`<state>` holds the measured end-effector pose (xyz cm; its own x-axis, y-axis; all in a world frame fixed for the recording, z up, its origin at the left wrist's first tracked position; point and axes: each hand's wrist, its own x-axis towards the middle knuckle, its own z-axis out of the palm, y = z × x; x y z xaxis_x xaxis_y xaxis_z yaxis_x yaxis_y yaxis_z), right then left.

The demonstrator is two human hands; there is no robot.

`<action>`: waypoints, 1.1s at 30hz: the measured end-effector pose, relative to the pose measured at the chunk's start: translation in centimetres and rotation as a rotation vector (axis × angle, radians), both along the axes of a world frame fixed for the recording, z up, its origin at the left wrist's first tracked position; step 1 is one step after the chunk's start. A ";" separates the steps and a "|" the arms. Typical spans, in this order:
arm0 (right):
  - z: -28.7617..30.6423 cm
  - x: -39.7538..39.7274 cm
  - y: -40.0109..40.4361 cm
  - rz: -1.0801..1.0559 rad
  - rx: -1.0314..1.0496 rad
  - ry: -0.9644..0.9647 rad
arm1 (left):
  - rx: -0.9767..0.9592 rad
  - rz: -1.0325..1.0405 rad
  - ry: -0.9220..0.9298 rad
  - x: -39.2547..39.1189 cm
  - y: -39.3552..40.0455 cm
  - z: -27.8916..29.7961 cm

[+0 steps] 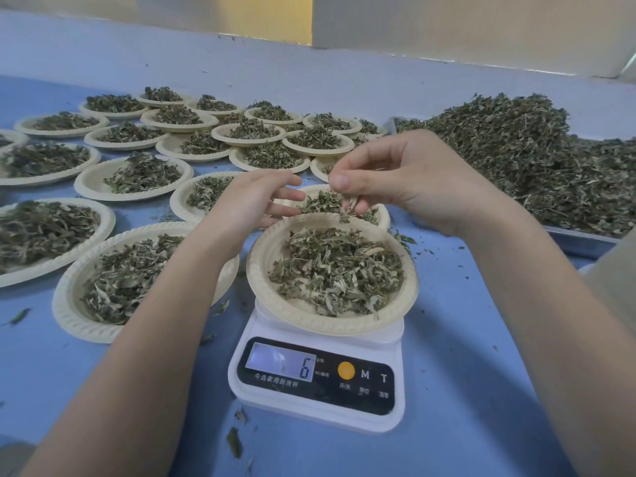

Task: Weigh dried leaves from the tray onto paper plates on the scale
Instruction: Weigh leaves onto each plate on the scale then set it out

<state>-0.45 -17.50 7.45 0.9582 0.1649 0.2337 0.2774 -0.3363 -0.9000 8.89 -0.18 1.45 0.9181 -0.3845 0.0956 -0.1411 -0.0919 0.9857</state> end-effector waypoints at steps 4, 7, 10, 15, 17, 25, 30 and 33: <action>-0.1 0.0 0.0 0.006 0.016 -0.010 | 0.001 0.004 0.006 0.0 0.0 0.1; -0.1 0.1 0.0 -0.001 0.006 -0.008 | 0.004 0.003 0.008 -0.1 -0.1 0.1; -0.1 0.1 0.0 -0.010 0.007 0.002 | 0.012 0.005 0.008 -0.1 0.0 0.2; -0.2 0.1 0.0 -0.014 0.021 0.002 | 0.018 0.003 0.009 -0.2 -0.1 0.2; -0.2 0.2 0.1 -0.014 0.022 0.006 | 0.025 0.005 0.005 -0.2 -0.1 0.2; -0.2 0.4 -1.7 -0.219 -0.046 -0.121 | 0.031 -0.006 0.002 -0.3 -0.2 0.1; -2.4 3.5 -5.9 -0.781 -0.560 -0.378 | 0.041 -0.023 -0.012 -0.3 -0.4 0.2; -4.2 5.1 -8.7 -0.752 -0.892 -0.052 | 0.051 -0.028 -0.020 -0.3 -0.4 0.1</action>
